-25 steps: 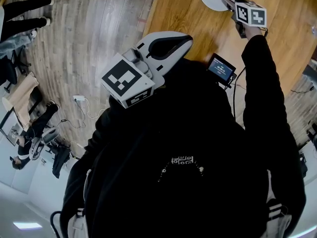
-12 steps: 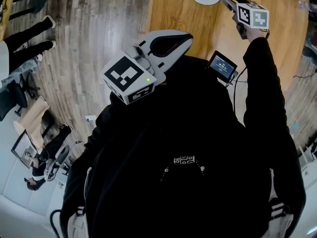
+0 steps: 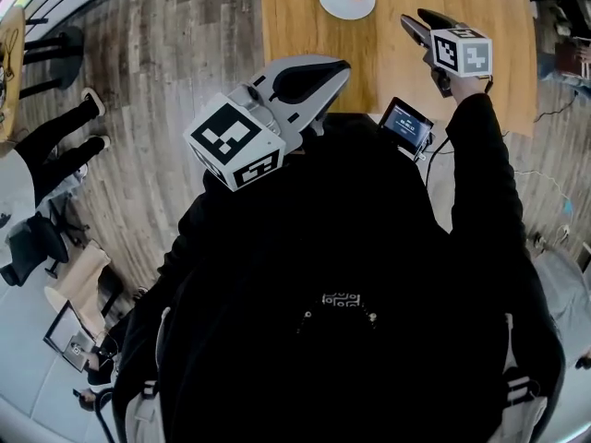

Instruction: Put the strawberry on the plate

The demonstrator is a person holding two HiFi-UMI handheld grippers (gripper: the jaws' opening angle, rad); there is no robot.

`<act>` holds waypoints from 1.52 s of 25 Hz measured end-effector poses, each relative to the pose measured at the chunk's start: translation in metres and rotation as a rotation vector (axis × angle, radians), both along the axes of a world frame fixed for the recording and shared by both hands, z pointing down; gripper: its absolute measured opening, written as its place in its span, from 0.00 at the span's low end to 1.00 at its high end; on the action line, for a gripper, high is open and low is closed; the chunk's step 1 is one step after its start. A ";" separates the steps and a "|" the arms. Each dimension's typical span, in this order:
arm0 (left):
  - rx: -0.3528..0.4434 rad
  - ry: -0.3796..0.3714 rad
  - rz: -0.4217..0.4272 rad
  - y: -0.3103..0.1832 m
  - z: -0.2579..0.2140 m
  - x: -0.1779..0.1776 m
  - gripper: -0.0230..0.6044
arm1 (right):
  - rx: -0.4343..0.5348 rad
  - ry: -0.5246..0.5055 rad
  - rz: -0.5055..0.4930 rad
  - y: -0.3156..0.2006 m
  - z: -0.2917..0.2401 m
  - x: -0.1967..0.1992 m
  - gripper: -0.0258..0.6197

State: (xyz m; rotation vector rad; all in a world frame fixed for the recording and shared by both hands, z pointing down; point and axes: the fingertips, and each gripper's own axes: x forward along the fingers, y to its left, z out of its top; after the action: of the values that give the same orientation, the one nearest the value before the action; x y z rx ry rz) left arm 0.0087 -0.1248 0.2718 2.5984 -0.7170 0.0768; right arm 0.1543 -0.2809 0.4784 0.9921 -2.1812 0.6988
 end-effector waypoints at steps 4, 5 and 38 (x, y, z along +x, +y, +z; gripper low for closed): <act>0.050 0.020 0.042 0.004 -0.015 0.003 0.03 | 0.032 -0.040 0.029 0.022 -0.028 0.009 0.20; 0.063 0.022 0.049 0.004 -0.019 0.004 0.03 | 0.041 -0.051 0.037 0.026 -0.036 0.010 0.16; 0.219 0.051 0.082 -0.010 -0.062 0.014 0.03 | 0.326 -0.263 0.010 0.125 -0.203 -0.030 0.07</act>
State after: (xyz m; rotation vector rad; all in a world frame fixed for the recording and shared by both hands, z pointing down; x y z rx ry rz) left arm 0.0230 -0.1343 0.2102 2.8271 -0.6313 -0.0462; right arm 0.1245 -0.1556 0.2752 1.1255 -2.5812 0.5096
